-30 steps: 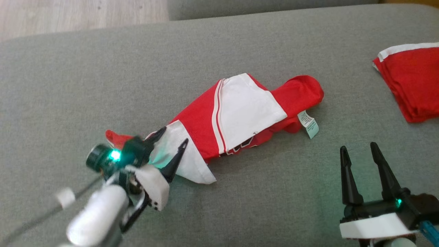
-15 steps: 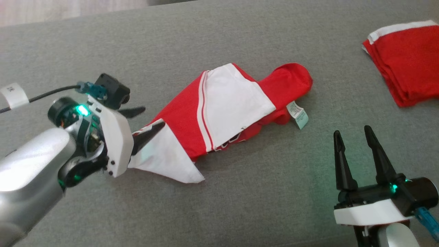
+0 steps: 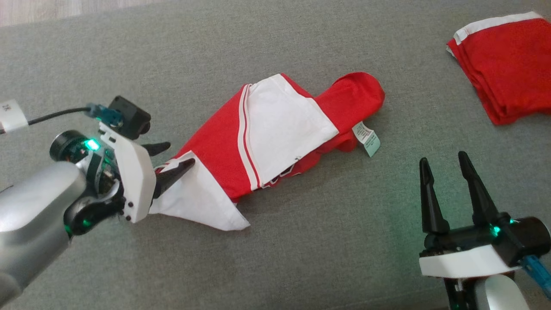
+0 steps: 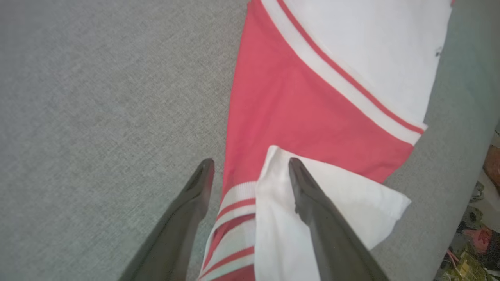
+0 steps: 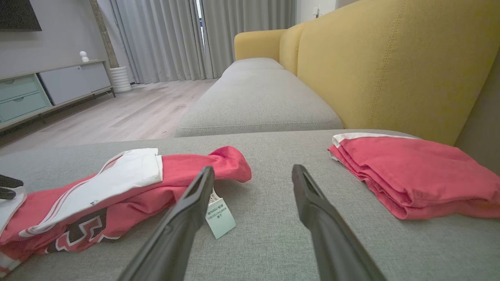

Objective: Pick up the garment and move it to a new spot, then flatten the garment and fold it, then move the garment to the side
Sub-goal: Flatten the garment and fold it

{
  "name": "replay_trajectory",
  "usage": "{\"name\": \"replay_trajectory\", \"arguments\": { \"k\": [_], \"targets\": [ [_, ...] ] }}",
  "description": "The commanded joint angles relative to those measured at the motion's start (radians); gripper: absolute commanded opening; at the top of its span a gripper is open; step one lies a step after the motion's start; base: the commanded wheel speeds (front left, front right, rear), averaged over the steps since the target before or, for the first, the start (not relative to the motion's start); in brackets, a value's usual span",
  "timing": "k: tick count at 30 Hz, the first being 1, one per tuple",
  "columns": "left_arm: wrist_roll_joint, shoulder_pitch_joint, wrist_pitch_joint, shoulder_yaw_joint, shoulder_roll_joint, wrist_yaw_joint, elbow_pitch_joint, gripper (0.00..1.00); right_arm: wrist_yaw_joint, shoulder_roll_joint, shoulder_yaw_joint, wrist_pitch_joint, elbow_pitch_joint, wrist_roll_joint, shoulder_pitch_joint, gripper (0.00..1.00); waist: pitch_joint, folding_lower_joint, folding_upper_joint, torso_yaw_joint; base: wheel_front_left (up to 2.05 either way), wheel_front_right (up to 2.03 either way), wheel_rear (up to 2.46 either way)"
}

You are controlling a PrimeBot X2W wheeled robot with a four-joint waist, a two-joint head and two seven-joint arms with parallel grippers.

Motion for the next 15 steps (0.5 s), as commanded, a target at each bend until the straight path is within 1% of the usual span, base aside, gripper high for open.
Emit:
{"name": "replay_trajectory", "arguments": {
  "k": [1, 8, 15],
  "targets": [
    [-0.015, -0.063, -0.013, 0.038, 0.039, 0.002, -0.007, 1.0, -0.001, -0.007, 0.019, -0.011, -0.033, -0.001, -0.022, 1.0, 0.001, 0.0, 0.0, 0.0, 0.0, 0.0, 0.0],
    [-0.079, -0.079, -0.022, 0.002, 0.036, 0.002, -0.011, 1.0, -0.001, -0.007, 0.014, -0.011, -0.034, -0.005, -0.02, 1.0, 0.003, 0.0, 0.0, 0.001, 0.0, 0.0, 0.0],
    [-0.106, -0.09, -0.03, -0.017, 0.035, 0.002, -0.018, 1.0, -0.001, -0.007, 0.02, -0.011, -0.033, -0.004, -0.022, 1.0, 0.006, 0.0, 0.0, -0.001, 0.0, 0.0, 0.0]
  ]
}}
